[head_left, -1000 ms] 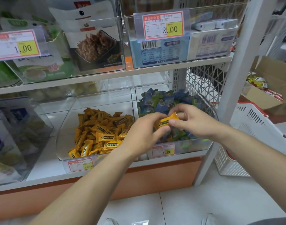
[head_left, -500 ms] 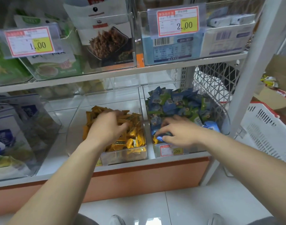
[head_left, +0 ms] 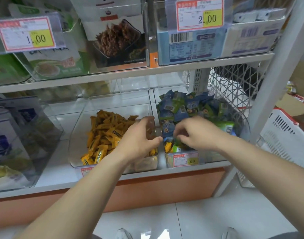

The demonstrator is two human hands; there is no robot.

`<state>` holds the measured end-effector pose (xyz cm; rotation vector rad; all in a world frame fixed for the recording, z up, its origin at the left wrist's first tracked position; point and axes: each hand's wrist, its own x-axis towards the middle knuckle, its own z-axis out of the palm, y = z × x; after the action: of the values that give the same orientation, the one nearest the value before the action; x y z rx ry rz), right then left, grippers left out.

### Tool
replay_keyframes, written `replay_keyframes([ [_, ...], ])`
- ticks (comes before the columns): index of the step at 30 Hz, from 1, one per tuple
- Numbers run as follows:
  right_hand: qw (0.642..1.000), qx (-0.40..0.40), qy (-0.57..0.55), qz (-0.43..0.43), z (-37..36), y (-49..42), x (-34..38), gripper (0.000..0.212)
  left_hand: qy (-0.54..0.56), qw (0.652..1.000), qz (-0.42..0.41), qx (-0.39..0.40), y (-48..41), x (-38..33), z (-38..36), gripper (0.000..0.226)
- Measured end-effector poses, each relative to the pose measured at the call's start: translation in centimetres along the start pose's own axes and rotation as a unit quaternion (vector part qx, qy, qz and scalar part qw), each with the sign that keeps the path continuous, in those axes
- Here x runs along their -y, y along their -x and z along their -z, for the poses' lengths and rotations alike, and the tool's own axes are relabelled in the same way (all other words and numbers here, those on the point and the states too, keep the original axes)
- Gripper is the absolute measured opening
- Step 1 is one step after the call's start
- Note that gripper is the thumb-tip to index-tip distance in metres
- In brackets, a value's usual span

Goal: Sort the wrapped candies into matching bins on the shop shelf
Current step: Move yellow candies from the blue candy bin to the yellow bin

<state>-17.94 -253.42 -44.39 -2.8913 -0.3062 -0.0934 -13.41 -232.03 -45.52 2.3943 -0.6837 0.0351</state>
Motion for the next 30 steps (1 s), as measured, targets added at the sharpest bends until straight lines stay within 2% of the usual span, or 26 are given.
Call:
replay_keyframes([
  [2, 0.996, 0.071, -0.047, -0.010, -0.7, -0.5, 0.8, 0.021, 0.002, 1.000, -0.001, -0.003, 0.1, 0.0, 0.0, 0.076],
  [7, 0.983, 0.176, 0.049, -0.021, -1.4, -1.7, 0.7, 0.028, 0.015, 1.000, 0.003, 0.009, 0.3, 0.2, 0.2, 0.076],
  [10, 0.974, 0.222, -0.018, -0.049, -1.7, -2.1, 0.6, 0.032, 0.026, 0.999, 0.010, 0.017, 0.3, 0.2, 0.2, 0.076],
  [15, 0.974, 0.183, -0.112, -0.077, -2.7, -1.9, 0.9, 0.044, 0.026, 0.999, 0.012, 0.016, 0.1, 0.3, -0.1, 0.074],
  [18, 0.975, 0.152, -0.131, -0.094, -3.1, -2.2, 1.1, 0.035, 0.032, 0.999, 0.012, 0.017, 0.0, 0.3, -0.2, 0.073],
  [21, 0.976, 0.084, -0.168, -0.107, -3.4, -2.1, 1.5, 0.028, 0.039, 0.999, 0.012, 0.016, 0.0, 0.3, -0.2, 0.073],
  [23, 0.978, 0.077, -0.164, -0.100, -2.7, -2.0, 1.5, 0.019, 0.043, 0.999, 0.017, 0.022, 0.0, 0.4, -0.1, 0.073],
  [25, 0.981, 0.073, -0.151, -0.093, -1.2, -2.0, 1.1, 0.018, 0.048, 0.998, 0.017, 0.026, -0.1, 0.7, 0.3, 0.072],
  [30, 0.978, 0.054, -0.183, -0.084, 1.9, -0.8, -0.3, 0.025, -0.034, 0.998, -0.032, -0.053, -0.5, 0.0, 1.1, 0.066],
])
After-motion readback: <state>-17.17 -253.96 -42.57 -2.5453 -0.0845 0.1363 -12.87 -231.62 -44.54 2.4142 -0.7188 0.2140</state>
